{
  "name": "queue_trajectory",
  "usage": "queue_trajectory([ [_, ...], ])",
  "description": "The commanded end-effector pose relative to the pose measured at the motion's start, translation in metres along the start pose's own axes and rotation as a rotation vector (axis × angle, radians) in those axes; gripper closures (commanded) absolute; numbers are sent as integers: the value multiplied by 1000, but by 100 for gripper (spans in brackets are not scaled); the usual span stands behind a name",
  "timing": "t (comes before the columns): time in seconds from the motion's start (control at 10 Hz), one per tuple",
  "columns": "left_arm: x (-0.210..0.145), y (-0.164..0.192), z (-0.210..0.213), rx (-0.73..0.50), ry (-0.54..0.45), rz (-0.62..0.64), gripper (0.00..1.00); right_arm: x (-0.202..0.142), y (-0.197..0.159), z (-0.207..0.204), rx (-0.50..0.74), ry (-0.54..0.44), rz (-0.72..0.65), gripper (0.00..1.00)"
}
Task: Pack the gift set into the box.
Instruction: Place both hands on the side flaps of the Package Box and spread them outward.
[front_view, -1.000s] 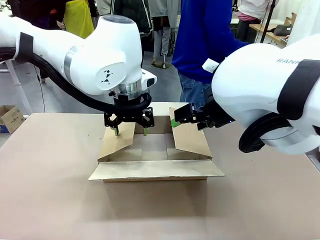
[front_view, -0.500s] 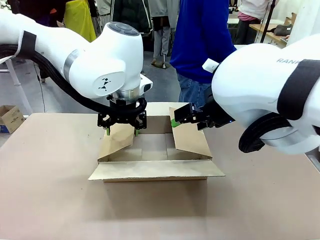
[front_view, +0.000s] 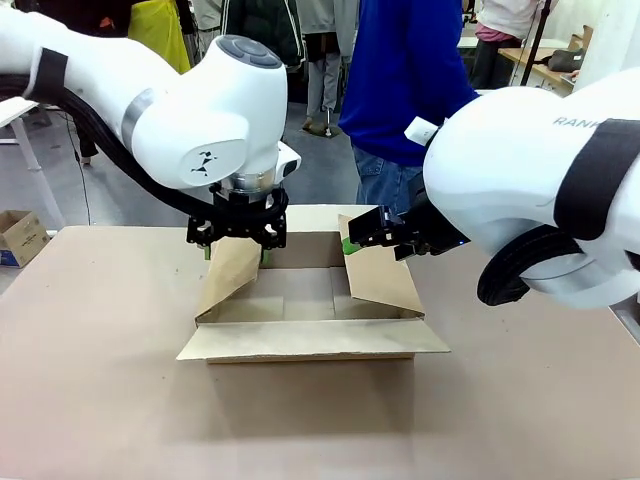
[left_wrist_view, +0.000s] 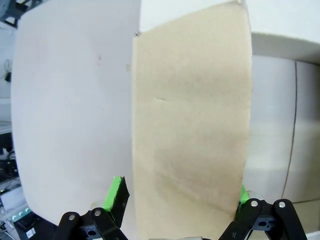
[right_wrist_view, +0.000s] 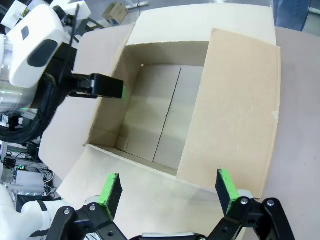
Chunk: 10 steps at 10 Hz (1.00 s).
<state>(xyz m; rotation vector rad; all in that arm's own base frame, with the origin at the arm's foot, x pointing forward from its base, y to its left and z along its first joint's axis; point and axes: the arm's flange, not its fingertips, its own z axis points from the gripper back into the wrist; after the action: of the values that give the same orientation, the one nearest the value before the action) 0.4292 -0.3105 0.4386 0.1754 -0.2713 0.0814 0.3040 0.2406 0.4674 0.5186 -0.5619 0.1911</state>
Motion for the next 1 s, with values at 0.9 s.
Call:
queue_trajectory([
  [0.9, 28, 116, 12, -15, -76, 316, 0, 2, -1, 1, -3, -13, -6, 0],
])
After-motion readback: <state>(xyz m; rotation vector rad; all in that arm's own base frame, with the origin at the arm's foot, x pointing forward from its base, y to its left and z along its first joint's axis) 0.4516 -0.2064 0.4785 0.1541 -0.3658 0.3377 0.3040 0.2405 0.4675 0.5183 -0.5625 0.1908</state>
